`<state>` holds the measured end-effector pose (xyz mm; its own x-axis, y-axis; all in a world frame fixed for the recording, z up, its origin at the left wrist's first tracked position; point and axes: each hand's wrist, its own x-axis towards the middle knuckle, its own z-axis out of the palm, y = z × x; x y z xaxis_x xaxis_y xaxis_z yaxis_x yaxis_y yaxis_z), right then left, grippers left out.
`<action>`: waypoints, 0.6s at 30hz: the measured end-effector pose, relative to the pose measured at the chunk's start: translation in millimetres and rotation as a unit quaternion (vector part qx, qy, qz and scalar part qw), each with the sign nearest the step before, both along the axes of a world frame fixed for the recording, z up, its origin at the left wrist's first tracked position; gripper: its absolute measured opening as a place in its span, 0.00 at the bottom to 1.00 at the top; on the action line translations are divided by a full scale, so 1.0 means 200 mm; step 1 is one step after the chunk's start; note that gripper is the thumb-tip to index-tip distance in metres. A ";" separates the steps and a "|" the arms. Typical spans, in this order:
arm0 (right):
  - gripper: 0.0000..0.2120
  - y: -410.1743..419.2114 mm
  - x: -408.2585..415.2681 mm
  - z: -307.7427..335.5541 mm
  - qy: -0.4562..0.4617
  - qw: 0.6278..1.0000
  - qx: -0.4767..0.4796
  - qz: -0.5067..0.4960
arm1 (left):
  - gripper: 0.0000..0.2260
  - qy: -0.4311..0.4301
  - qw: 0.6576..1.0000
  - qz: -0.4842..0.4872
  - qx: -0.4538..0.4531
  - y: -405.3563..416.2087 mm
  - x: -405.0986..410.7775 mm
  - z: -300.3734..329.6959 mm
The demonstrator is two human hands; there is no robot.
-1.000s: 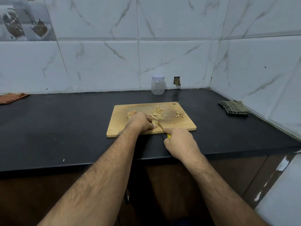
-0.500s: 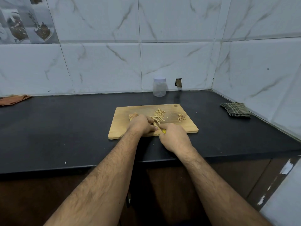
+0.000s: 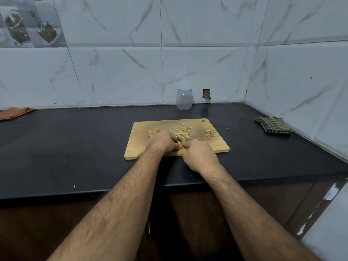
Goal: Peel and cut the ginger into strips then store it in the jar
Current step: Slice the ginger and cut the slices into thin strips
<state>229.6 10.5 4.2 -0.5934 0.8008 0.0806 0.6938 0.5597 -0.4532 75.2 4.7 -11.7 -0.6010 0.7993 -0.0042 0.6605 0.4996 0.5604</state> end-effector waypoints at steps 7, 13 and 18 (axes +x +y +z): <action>0.23 -0.05 0.12 -0.03 -0.015 1.000 -0.006 -0.002 | 0.20 -0.004 1.000 -0.002 -0.006 0.00 -0.01 0.01; 0.22 -0.08 0.17 -0.03 -0.012 1.000 -0.009 -0.014 | 0.21 0.001 1.000 -0.007 -0.013 0.00 0.00 0.01; 0.23 -0.06 0.12 -0.02 0.001 1.000 -0.016 -0.027 | 0.20 -0.008 1.000 -0.014 -0.008 0.00 0.00 0.01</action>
<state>254.1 -0.6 0.6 -0.5493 0.8338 0.0553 0.7216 0.5067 -0.4717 74.5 4.1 -9.7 -0.5787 0.8152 -0.0257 0.6656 0.4902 0.5627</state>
